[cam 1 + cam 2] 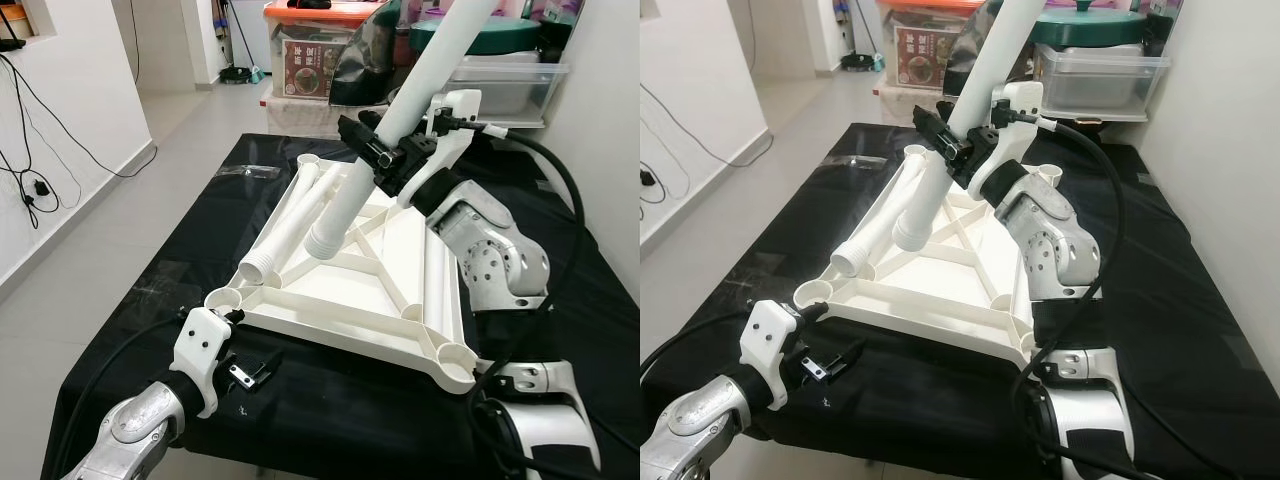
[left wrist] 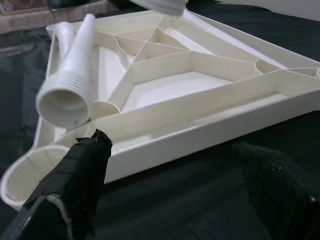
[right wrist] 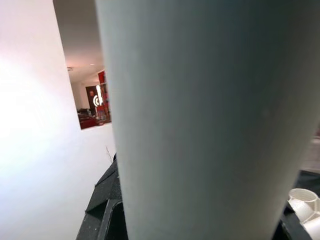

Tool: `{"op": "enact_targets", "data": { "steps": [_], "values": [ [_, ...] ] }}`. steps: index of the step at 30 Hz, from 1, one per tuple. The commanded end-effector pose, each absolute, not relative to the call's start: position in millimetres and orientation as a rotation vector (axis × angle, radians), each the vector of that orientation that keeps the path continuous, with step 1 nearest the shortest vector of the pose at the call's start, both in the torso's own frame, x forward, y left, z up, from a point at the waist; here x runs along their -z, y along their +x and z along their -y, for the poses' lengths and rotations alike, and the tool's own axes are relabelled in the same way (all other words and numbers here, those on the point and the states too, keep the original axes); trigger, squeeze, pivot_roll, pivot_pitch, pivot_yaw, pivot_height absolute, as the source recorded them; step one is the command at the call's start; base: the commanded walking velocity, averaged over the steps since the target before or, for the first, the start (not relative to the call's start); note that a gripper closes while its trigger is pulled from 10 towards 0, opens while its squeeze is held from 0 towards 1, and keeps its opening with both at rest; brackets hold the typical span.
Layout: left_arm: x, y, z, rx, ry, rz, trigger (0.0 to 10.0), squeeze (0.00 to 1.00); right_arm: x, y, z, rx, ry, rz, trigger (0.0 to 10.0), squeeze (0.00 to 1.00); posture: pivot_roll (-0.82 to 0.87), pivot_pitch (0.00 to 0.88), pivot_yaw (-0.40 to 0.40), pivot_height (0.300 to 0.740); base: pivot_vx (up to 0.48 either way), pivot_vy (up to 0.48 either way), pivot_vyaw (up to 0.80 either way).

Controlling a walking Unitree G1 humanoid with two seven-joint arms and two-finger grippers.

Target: Building children table

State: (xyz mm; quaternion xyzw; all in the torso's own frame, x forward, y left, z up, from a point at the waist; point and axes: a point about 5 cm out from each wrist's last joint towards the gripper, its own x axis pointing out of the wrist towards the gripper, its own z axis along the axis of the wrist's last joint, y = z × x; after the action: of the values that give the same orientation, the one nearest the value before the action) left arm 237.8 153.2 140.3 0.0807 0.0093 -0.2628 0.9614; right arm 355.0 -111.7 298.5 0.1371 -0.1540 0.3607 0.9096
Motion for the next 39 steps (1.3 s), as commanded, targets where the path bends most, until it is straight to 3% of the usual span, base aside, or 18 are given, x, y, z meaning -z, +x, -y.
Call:
{"op": "enact_targets", "data": {
  "steps": [1,12,18,24,28,31,39],
  "values": [
    [-141,242,-155,0.518,0.197,-0.018,10.0,0.0,-297,351,105,-0.77,0.294,0.321,0.0,0.0,0.1,0.0,-0.05,0.74,0.0,0.0,0.0],
    [-157,264,-155,0.585,0.253,0.028,10.0,0.0,-285,317,57,-1.078,0.283,0.315,0.0,0.0,0.09,0.0,-0.038,0.74,0.0,0.0,0.0],
    [-162,265,-152,0.676,0.239,0.026,10.0,0.0,-283,307,51,-1.216,0.276,0.333,0.0,0.0,0.1,0.0,-0.038,0.74,0.0,0.0,0.0],
    [-175,263,-155,0.816,0.226,0.024,10.0,0.0,-277,283,45,-1.518,0.271,0.315,0.0,0.0,0.1,0.0,-0.042,0.74,0.0,0.0,0.0],
    [-177,264,-154,0.861,0.231,0.016,10.0,0.0,-275,279,43,-1.588,0.296,0.303,0.0,0.0,0.11,0.0,-0.045,0.74,0.0,0.0,0.0],
    [-181,255,-142,1.017,0.197,-0.004,10.0,0.0,-274,271,46,-1.763,0.373,0.317,0.0,0.0,0.11,0.0,-0.039,0.74,0.0,0.0,0.0],
    [-188,232,-123,1.28,0.115,-0.051,10.0,0.0,-275,270,41,-1.901,0.421,0.38,0.0,0.0,0.12,0.0,-0.026,0.74,0.0,0.0,0.0]
  ]
}}
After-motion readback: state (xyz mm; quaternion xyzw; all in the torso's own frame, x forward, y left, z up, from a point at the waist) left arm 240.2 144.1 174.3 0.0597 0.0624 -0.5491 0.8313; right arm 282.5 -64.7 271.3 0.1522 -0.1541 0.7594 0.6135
